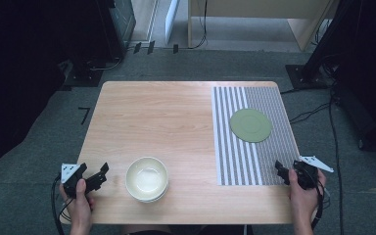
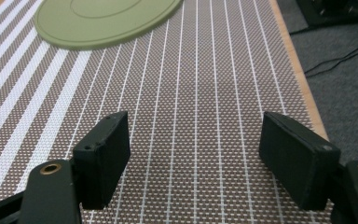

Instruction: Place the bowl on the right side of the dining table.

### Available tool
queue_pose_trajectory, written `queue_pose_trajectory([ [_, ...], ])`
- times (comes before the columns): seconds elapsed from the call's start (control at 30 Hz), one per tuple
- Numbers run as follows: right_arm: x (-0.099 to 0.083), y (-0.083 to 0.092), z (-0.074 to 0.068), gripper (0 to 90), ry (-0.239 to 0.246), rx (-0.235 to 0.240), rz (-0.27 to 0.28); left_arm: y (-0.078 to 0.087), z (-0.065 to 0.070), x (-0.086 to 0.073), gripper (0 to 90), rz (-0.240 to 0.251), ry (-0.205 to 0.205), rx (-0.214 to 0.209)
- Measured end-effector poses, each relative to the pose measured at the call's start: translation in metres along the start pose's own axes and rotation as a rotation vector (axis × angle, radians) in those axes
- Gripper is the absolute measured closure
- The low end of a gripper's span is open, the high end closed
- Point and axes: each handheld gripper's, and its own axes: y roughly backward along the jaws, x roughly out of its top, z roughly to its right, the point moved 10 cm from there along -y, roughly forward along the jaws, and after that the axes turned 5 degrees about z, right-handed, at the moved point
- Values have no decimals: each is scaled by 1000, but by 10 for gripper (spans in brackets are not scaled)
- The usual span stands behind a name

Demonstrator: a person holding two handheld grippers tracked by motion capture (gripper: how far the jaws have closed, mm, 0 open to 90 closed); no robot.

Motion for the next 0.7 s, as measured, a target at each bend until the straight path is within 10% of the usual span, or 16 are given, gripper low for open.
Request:
queue_pose_trajectory([
  [0.7,22,21,-17,262,-51,31,72,17,16,25,152,48,-32,-44],
])
